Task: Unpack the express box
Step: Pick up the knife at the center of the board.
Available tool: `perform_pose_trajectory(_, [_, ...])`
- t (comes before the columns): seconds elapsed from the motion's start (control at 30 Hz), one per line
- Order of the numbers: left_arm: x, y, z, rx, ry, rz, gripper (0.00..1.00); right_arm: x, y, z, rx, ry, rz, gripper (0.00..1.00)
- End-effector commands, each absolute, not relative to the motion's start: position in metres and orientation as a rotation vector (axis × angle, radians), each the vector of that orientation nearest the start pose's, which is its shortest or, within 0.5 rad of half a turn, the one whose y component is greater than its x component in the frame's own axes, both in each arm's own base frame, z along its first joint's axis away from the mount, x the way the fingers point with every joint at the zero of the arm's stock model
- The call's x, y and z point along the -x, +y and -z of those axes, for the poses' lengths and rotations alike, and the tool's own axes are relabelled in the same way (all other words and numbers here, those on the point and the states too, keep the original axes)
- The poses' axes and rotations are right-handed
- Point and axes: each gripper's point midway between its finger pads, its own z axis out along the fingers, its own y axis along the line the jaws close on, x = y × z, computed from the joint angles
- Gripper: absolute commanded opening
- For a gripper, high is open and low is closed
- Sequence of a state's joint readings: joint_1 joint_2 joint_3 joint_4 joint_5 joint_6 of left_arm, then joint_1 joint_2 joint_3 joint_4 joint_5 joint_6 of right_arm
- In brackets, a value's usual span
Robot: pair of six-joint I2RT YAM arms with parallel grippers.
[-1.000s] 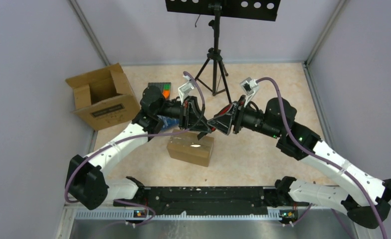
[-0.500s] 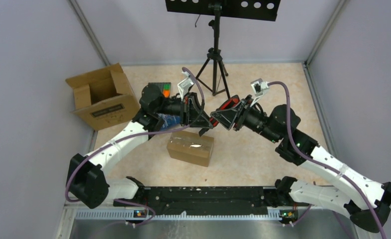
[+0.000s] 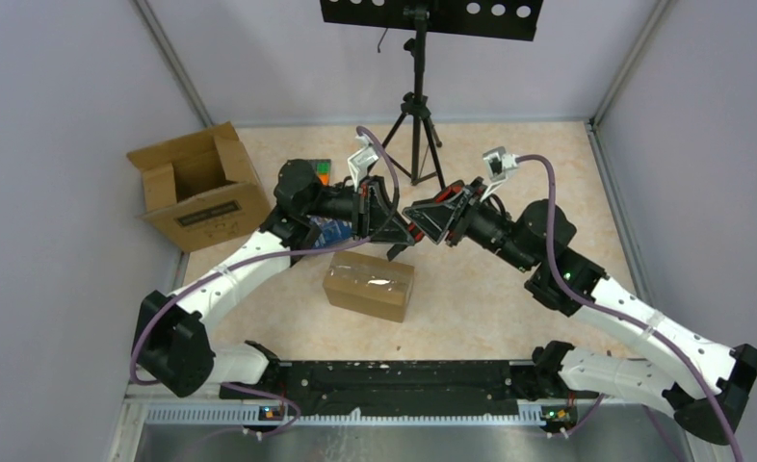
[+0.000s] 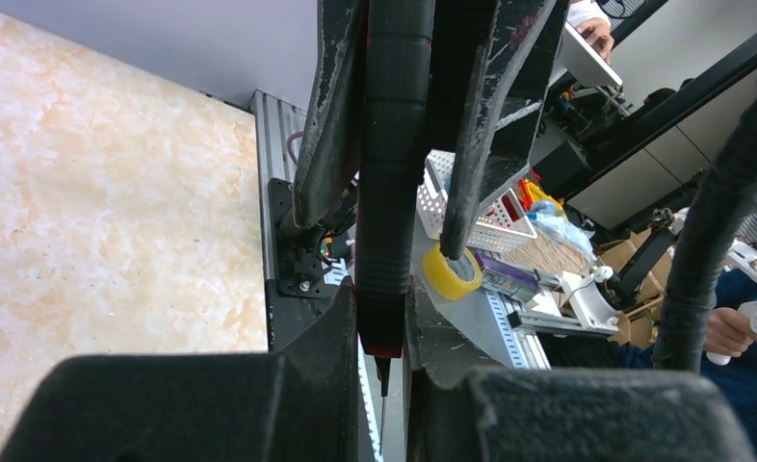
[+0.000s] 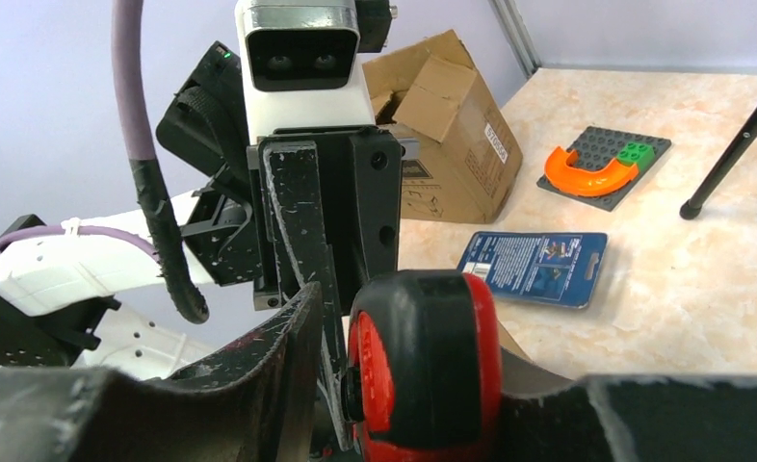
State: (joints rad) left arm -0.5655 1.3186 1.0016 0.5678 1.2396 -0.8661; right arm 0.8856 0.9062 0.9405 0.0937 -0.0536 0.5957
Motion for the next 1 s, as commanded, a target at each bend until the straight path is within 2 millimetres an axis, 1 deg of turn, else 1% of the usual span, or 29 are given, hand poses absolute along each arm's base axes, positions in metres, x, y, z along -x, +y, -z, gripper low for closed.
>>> perform_pose_trajectory(0.0, [-0.167,-0.317,-0.373,-1.068,1.428,1.848,0.0,-0.196,0.294,-0.403,0.29,1.469,-1.256,0.35])
perform_pose_trajectory(0.07, [-0.167,-0.317,-0.372,-1.073,1.432,1.851,0.0,-0.197,0.294,-0.401,0.285,1.474,-1.252,0.29])
perform_pose_trajectory(0.1, [-0.167,-0.317,-0.371,-1.074,1.438,1.851,0.0,-0.198,0.294,-0.399,0.281,1.479,-1.245,0.22])
perform_pose_trajectory(0.17, [-0.168,-0.317,-0.367,-1.068,1.462,1.847,0.0,-0.201,0.292,-0.395,0.272,1.493,-1.22,0.06])
perform_pose_trajectory(0.2, [-0.169,-0.317,-0.364,-1.062,1.481,1.838,0.0,-0.202,0.29,-0.395,0.267,1.498,-1.204,0.0])
perform_pose_trajectory(0.27, [-0.174,-0.315,-0.358,-1.029,1.529,1.796,0.0,-0.206,0.288,-0.391,0.264,1.511,-1.17,0.0])
perform_pose_trajectory(0.33, [-0.187,-0.314,-0.345,-0.972,1.604,1.714,0.08,-0.21,0.282,-0.388,0.251,1.523,-1.122,0.0])
perform_pose_trajectory(0.37, [-0.193,-0.312,-0.34,-0.931,1.648,1.678,0.21,-0.213,0.279,-0.387,0.248,1.528,-1.095,0.0])
perform_pose_trajectory(0.4, [-0.2,-0.308,-0.335,-0.887,1.685,1.639,0.32,-0.215,0.276,-0.385,0.246,1.535,-1.068,0.0])
perform_pose_trajectory(0.47, [-0.212,-0.298,-0.326,-0.809,1.74,1.565,0.38,-0.219,0.269,-0.381,0.242,1.546,-1.008,0.0])
perform_pose_trajectory(0.5, [-0.22,-0.292,-0.321,-0.753,1.779,1.508,0.42,-0.221,0.265,-0.379,0.239,1.553,-0.976,0.0])
perform_pose_trajectory(0.53, [-0.228,-0.285,-0.315,-0.701,1.823,1.452,0.43,-0.223,0.262,-0.375,0.242,1.563,-0.946,0.0])
perform_pose_trajectory(0.6, [-0.247,-0.266,-0.297,-0.556,1.935,1.315,0.49,-0.227,0.255,-0.363,0.246,1.596,-0.877,0.0])
perform_pose_trajectory(0.63, [-0.257,-0.255,-0.286,-0.471,1.995,1.232,0.52,-0.228,0.252,-0.356,0.248,1.611,-0.847,0.0])
perform_pose_trajectory(0.67, [-0.27,-0.239,-0.275,-0.369,2.053,1.134,0.58,-0.23,0.249,-0.351,0.247,1.622,-0.822,0.0])
perform_pose_trajectory(0.77, [-0.292,-0.195,-0.237,-0.117,2.199,0.839,0.73,-0.232,0.24,-0.339,0.245,1.643,-0.767,0.0])
perform_pose_trajectory(0.8, [-0.295,-0.182,-0.226,-0.043,2.236,0.766,0.78,-0.232,0.239,-0.335,0.248,1.648,-0.759,0.0])
perform_pose_trajectory(0.83, [-0.297,-0.171,-0.217,0.013,2.26,0.706,0.82,-0.232,0.238,-0.333,0.247,1.651,-0.751,0.0])
perform_pose_trajectory(0.9, [-0.299,-0.154,-0.201,0.077,2.285,0.598,0.89,-0.232,0.236,-0.326,0.254,1.668,-0.734,0.0])
perform_pose_trajectory(0.97, [-0.298,-0.143,-0.186,0.113,2.312,0.545,0.92,-0.232,0.236,-0.32,0.261,1.682,-0.724,0.0])
